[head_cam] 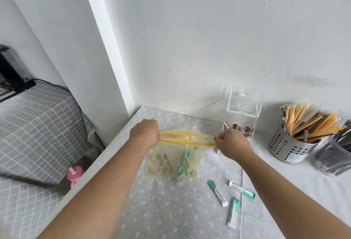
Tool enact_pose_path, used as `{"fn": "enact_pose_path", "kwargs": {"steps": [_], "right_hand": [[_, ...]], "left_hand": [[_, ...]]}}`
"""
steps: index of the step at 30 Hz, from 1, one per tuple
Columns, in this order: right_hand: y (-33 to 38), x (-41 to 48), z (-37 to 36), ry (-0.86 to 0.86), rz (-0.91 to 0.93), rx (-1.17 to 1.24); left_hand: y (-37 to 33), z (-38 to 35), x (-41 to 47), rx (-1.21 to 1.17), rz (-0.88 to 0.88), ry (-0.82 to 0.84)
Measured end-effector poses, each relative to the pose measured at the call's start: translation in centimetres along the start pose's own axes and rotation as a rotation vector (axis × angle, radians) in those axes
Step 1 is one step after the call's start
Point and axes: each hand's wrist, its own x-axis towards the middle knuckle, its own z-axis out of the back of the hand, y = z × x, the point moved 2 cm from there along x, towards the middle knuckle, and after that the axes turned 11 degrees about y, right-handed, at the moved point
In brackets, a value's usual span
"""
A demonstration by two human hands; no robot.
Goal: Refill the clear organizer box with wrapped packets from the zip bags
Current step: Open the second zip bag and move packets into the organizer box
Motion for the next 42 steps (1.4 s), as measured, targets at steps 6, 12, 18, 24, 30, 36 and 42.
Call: {"fn": "enact_pose_path", "kwargs": {"steps": [6, 12, 18, 24, 30, 36, 42], "right_hand": [[-0.3, -0.3, -0.8, 0.052, -0.005, -0.035], [0.4, -2.1, -2.2, -0.034, 0.121, 0.110], [3.0, -1.6, -6.1, 0.271, 0.412, -0.026], [4.3, 3.0, -9.4, 0.586, 0.338, -0.383], [3.0, 4.9, -13.5, 0.661, 0.089, -0.284], [2.0, 5.4, -15.6, 0.563, -0.035, 0.018], [1.4, 4.3, -15.5, 0.519, -0.264, 0.355]], "left_hand": [[-3.0, 0.9, -1.3, 0.094, -0.099, -0.136], [-6.0, -2.9, -2.5, 0.036, -0.179, -0.050], [-5.8, -3.0, -1.5, -0.023, -0.222, -0.107], [-6.0, -2.2, -1.4, 0.042, -0.352, -0.110], [-6.4, -2.1, -1.8, 0.093, -0.382, -0.096], [-6.8, -2.6, -2.0, 0.080, -0.375, -0.076], [-7.3, -2.8, -1.9, 0.068, -0.374, -0.079]]}}
